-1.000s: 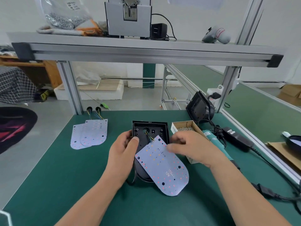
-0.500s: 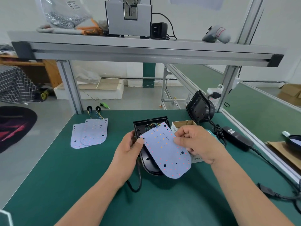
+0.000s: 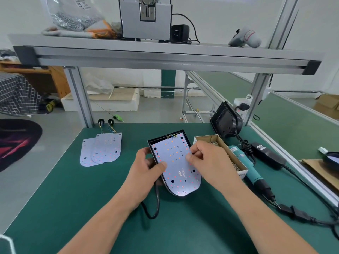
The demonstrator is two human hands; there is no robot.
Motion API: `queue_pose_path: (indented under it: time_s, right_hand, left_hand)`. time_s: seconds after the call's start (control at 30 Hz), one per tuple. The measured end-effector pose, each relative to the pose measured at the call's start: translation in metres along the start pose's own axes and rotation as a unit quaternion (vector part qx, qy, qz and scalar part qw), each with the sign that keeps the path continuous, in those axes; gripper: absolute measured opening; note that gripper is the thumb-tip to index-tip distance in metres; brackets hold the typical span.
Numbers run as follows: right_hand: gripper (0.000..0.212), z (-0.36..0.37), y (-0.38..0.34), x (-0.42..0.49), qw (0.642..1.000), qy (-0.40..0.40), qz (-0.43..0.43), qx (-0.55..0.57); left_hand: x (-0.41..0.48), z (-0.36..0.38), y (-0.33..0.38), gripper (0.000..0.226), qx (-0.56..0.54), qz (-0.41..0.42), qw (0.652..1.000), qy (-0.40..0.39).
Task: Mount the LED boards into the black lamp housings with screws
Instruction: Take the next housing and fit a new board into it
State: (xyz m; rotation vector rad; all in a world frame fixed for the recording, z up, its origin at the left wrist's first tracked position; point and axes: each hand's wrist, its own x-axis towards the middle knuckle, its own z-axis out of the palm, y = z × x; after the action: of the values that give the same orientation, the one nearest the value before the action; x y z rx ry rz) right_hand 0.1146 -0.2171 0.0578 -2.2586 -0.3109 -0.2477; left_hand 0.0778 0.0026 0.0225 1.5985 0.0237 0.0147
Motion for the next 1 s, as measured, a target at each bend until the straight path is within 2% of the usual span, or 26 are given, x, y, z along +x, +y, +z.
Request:
queue_pose_path:
  time_s: [0.17, 0.23, 0.3, 0.33, 0.4, 0.5, 0.6, 0.73, 0.83, 1.0]
  right_hand:
    - [0.016, 0.0006, 0.0001, -0.0011, 0.995, 0.041, -0.056, -0.073]
    - [0.038, -0.0004, 0.0023, -0.0001, 0.997, 0.019, -0.038, -0.069]
    - [0.058, -0.0026, 0.0040, 0.0024, 0.999, -0.031, 0.019, -0.014]
    - [0.058, -0.0035, 0.0043, 0.0036, 0.997, -0.060, 0.041, 0.018]
    - [0.036, -0.0029, 0.0061, 0.0052, 0.991, -0.102, 0.053, 0.066]
    - [0.013, 0.0014, 0.0053, 0.0046, 0.993, -0.100, 0.036, 0.044]
    - [0.020, 0.0036, 0.0035, 0.0037, 0.996, -0.089, 0.028, 0.015]
    - [0.017, 0.0030, 0.0056, 0.0030, 0.998, -0.061, 0.015, 0.015]
    - [0.028, 0.0037, 0.0072, 0.0031, 0.999, -0.052, -0.009, -0.006]
    - [0.028, 0.0036, 0.0076, 0.0028, 0.998, -0.056, -0.008, -0.022]
  left_hand:
    - [0.0022, -0.0026, -0.0035, 0.055, -0.012, 0.010, 1.000, 0.001]
    - [0.0026, -0.0035, -0.0045, 0.057, -0.017, 0.015, 1.000, 0.000]
    - [0.0028, -0.0033, -0.0056, 0.057, -0.020, 0.021, 1.000, 0.000]
    - [0.0026, -0.0030, -0.0058, 0.057, -0.019, 0.023, 1.000, 0.000]
    - [0.0017, -0.0025, -0.0048, 0.056, -0.017, 0.023, 1.000, 0.001]
    - [0.0004, -0.0022, -0.0025, 0.054, -0.010, 0.020, 1.000, 0.008]
    - [-0.0012, -0.0007, 0.0001, 0.049, 0.012, 0.018, 1.000, 0.014]
    - [0.0013, 0.0015, -0.0006, 0.042, 0.060, 0.020, 0.998, 0.022]
    - [0.0016, 0.0007, -0.0004, 0.053, 0.056, 0.024, 0.998, 0.010]
    - [0.0035, -0.0029, -0.0059, 0.074, 0.064, 0.025, 0.997, -0.040]
